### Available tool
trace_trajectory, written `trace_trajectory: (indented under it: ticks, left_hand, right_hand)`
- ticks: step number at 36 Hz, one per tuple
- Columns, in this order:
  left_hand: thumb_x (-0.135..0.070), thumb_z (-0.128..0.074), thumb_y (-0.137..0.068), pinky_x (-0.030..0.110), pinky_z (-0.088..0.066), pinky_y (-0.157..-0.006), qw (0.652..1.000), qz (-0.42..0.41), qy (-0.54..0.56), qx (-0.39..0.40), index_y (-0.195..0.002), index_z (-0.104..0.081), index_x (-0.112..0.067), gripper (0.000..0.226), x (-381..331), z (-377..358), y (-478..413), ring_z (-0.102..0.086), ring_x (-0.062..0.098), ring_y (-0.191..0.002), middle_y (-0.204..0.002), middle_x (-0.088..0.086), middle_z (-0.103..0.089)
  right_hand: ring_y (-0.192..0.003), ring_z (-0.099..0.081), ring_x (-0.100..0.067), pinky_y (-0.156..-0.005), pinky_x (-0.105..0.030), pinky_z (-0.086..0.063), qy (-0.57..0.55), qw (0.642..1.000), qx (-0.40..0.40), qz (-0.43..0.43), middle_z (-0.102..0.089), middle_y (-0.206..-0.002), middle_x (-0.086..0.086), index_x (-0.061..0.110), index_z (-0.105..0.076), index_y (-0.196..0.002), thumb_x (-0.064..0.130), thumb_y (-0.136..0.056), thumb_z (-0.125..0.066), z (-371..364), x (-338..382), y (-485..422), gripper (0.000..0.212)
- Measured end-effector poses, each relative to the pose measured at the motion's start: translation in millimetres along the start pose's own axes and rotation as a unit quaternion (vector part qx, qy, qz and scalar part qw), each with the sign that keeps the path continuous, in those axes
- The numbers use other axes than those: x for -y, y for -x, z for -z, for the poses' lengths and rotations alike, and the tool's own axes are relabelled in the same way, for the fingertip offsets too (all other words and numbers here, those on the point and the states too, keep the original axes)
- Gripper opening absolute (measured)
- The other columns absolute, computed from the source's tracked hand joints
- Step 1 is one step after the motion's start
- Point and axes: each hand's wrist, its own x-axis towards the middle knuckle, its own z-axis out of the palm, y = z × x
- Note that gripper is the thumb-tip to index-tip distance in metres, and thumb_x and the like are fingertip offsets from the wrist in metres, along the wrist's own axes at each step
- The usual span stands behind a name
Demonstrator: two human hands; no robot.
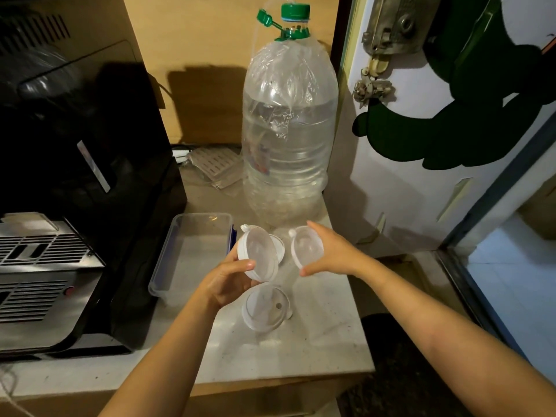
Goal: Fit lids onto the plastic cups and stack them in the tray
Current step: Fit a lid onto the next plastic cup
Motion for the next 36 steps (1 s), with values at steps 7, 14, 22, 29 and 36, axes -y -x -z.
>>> trace_trajectory:
  ticks: [7,14,22,29,36]
  left_hand:
    - [-0.033,-0.091,-0.028,0.032,-0.058,-0.070,0.999,-0.036,0.009,0.015,-0.112,-0.052,-0.027,0.093,-15,-9,-9,-0.068,0.017,-0.085,-0.103,0.005,-0.063]
    - [-0.033,-0.091,-0.032,0.031,-0.058,-0.068,0.997,-0.063,0.032,0.034,-0.114,-0.051,-0.022,0.092,-23,-20,-15,-0.070,0.015,-0.084,-0.090,-0.002,-0.075]
    - [-0.033,-0.091,-0.034,0.031,-0.058,-0.073,0.997,-0.069,0.021,0.030,-0.116,-0.050,-0.024,0.091,-33,-17,-19,-0.069,0.016,-0.088,-0.094,-0.001,-0.074]
    - [-0.033,-0.090,-0.035,0.032,-0.058,-0.072,0.997,-0.077,0.017,0.023,-0.118,-0.049,-0.026,0.093,-40,-13,-22,-0.068,0.016,-0.089,-0.097,0.001,-0.072]
    - [-0.033,-0.091,-0.032,0.032,-0.058,-0.069,0.997,-0.081,0.019,0.006,-0.118,-0.050,-0.024,0.096,-43,-4,-23,-0.068,0.017,-0.086,-0.097,0.004,-0.069]
  right_hand:
    - [-0.140,-0.029,-0.018,-0.111,-0.038,-0.035,-0.073,0.995,-0.006,0.069,-0.028,-0.154,0.003,0.024,-0.018,-0.149,0.028,-0.064,-0.085,17,48,2,0.108]
    - [-0.138,-0.032,-0.017,-0.107,-0.031,-0.036,-0.108,0.991,0.012,0.081,-0.030,-0.152,0.001,0.021,-0.015,-0.150,0.023,-0.067,-0.083,7,65,0,0.107]
    - [-0.139,-0.032,-0.017,-0.108,-0.032,-0.036,-0.130,0.987,0.023,0.094,-0.028,-0.154,0.001,0.022,-0.015,-0.150,0.023,-0.069,-0.082,11,76,-7,0.105]
    - [-0.139,-0.032,-0.016,-0.107,-0.028,-0.035,-0.123,0.986,0.024,0.108,-0.032,-0.152,0.001,0.025,-0.019,-0.149,0.020,-0.067,-0.083,10,85,-15,0.105]
    - [-0.143,-0.026,-0.015,-0.106,-0.024,-0.030,-0.104,0.987,0.034,0.117,-0.027,-0.156,0.002,0.025,-0.014,-0.150,0.022,-0.067,-0.083,8,90,-24,0.108]
